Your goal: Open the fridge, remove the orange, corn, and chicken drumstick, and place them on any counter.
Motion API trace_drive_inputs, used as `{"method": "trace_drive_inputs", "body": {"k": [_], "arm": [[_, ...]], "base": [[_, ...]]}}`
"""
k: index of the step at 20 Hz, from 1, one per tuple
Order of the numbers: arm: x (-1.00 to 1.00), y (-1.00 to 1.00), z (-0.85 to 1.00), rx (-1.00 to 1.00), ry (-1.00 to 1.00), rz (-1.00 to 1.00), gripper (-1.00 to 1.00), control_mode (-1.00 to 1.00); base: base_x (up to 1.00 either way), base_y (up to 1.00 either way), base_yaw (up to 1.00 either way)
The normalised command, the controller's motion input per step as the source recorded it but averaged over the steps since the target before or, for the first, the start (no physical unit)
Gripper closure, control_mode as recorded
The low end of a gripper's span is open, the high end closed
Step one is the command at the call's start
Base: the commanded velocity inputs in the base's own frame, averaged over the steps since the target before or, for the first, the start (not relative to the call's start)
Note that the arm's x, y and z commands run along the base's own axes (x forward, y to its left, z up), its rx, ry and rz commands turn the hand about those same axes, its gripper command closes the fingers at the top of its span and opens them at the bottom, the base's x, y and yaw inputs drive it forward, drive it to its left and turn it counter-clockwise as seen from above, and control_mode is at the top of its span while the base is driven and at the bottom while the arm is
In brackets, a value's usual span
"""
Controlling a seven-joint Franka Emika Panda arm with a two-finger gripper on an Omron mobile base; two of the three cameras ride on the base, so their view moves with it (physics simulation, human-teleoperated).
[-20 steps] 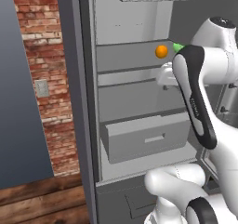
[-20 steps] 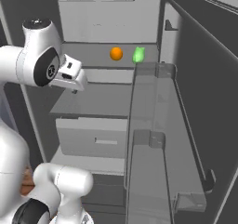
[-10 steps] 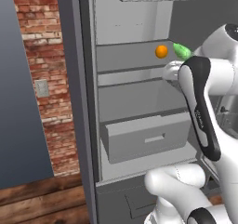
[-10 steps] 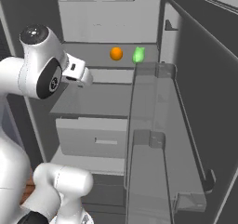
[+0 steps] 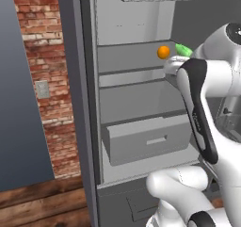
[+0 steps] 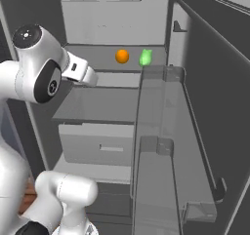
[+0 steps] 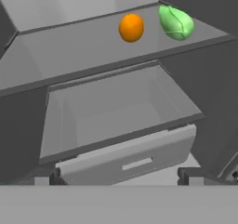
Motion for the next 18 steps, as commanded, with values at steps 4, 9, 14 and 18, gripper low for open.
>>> {"method": "trace_drive_inputs", "body": {"k": [4, 9, 14, 18], "arm": [[0.36, -0.23, 0.13, 0.00, -0.01, -0.06, -1.00, -1.00], [0.65, -0.18, 0.00, 0.00, -0.04, 0.00, -1.00, -1.00], [0.74, -0.20, 0.00, 0.00, -0.03, 0.00, -1.00, -1.00], [0.75, -0.25, 0.00, 0.00, 0.00, 0.00, -1.00, -1.00]], "base": [[0.00, 0.00, 0.00], [0.00, 0.00, 0.00], [0.00, 0.00, 0.00], [0.00, 0.00, 0.00]]}}
